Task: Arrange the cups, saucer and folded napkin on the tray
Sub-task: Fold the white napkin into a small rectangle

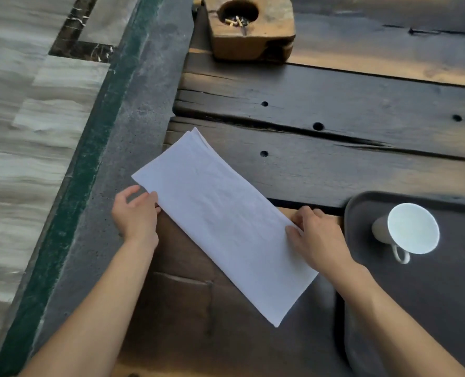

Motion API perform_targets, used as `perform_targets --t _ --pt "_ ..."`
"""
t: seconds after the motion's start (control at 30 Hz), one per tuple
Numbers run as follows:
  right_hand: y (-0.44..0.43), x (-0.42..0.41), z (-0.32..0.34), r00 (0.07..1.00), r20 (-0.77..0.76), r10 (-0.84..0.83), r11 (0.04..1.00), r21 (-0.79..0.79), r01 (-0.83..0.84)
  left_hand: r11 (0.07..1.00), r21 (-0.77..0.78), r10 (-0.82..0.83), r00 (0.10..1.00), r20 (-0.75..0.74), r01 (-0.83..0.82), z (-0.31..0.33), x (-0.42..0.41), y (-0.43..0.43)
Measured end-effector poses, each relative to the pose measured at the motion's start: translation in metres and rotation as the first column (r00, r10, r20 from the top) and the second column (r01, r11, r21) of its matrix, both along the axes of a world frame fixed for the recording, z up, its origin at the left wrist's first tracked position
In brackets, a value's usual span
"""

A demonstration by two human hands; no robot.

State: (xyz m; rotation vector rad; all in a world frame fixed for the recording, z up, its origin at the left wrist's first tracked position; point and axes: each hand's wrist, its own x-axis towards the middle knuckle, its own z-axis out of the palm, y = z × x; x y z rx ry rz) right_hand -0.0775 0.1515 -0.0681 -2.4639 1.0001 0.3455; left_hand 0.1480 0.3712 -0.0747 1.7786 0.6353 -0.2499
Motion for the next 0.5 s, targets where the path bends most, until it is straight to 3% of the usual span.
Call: perform_targets --t 0.17,0.5 --pt "0.029 -0.023 0.003 0.994 -0.018 -0.106 0.986 0.130 0.107 0.982 0.048 -0.183 0.983 0.024 0.181 0.000 0.022 -0.018" --pt "0.083 -0.046 0.008 0.969 -0.033 -0.246 0.950 0.193 0.247 0.898 0.085 -0.438 0.896 0.079 0.432 -0.003 0.041 -0.068"
